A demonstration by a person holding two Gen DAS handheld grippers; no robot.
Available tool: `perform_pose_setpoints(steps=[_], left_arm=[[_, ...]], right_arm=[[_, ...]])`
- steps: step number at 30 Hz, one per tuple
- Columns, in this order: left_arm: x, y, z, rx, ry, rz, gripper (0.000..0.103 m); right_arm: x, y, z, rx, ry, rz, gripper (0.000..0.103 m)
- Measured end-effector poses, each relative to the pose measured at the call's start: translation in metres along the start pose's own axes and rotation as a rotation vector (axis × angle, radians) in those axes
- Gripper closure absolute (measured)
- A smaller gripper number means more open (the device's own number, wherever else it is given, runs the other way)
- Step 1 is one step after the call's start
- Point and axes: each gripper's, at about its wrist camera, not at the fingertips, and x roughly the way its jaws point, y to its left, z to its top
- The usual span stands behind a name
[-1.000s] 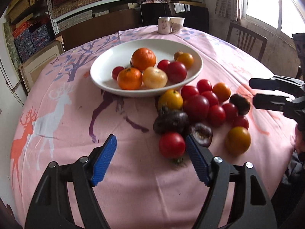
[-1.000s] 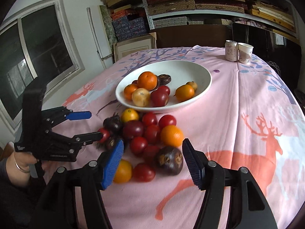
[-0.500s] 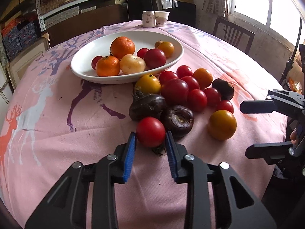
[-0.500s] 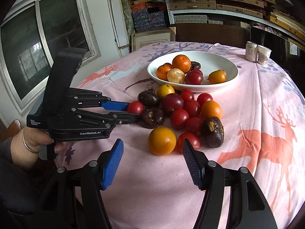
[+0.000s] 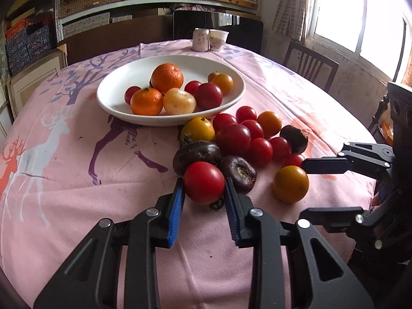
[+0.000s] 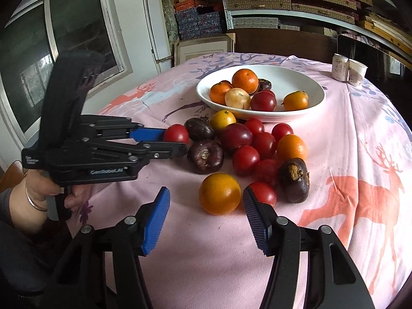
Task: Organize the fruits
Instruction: 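Place the red tomato on the plate with the left tool while the right tool places an orange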
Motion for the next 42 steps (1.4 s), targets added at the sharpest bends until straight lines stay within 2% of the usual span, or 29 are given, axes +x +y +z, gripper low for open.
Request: perform_pose_setpoints(steps=[3,7,8,10,16,21,24,28,32,36,37,39,42], left_arm=[[-0.01,0.001,-0.001,-0.01,-0.049,-0.011,0.073],[-0.012,0.004,-0.001,-0.031,-0.057,-0.007,0.073],[-0.013,0.004,-0.001,-0.033,-0.061,-0.004,0.073],[-0.014,0.005,-0.002,-0.036,-0.067,-0.002,0.073],[-0.014,0.008,-0.002,-0.051,-0.068,-0.001,0.073],[-0.019,0.013,0.002,-0.085,-0.088,0.02,0.073],[-0.02,0.017,0.019,-0.076,-0.091,0.033,0.073],[-0.013,0.032,0.061,-0.084,-0.107,0.045,0.073],[0.017,0.058,0.105,-0.138,-0.076,0.067,0.073],[0.053,0.081,0.135,-0.214,-0.027,0.087,0.071],[0.059,0.084,0.14,-0.225,-0.024,0.089,0.06],[0.061,0.088,0.145,-0.249,-0.032,0.089,0.048],[0.048,0.083,0.143,-0.239,-0.066,0.071,0.047]], right_arm=[[0.007,0.0,0.006,0.001,0.009,0.003,0.049],[0.019,0.008,0.01,-0.053,0.036,-0.041,0.052],[0.02,0.009,0.01,-0.056,0.043,-0.04,0.054],[0.02,0.007,0.01,-0.055,0.052,-0.044,0.065],[0.011,-0.003,0.008,0.001,0.014,-0.003,0.067],[-0.008,-0.019,0.028,0.061,-0.059,0.046,0.067],[-0.013,-0.039,0.048,0.109,-0.08,0.053,0.066],[-0.008,-0.068,0.086,0.164,-0.103,0.061,0.066],[0.02,-0.097,0.124,0.219,-0.103,0.048,0.066],[0.058,-0.119,0.15,0.276,-0.075,0.036,0.064],[0.064,-0.123,0.155,0.286,-0.069,0.038,0.064],[0.069,-0.127,0.159,0.303,-0.066,0.033,0.055],[0.057,-0.124,0.153,0.293,-0.103,0.03,0.047]])
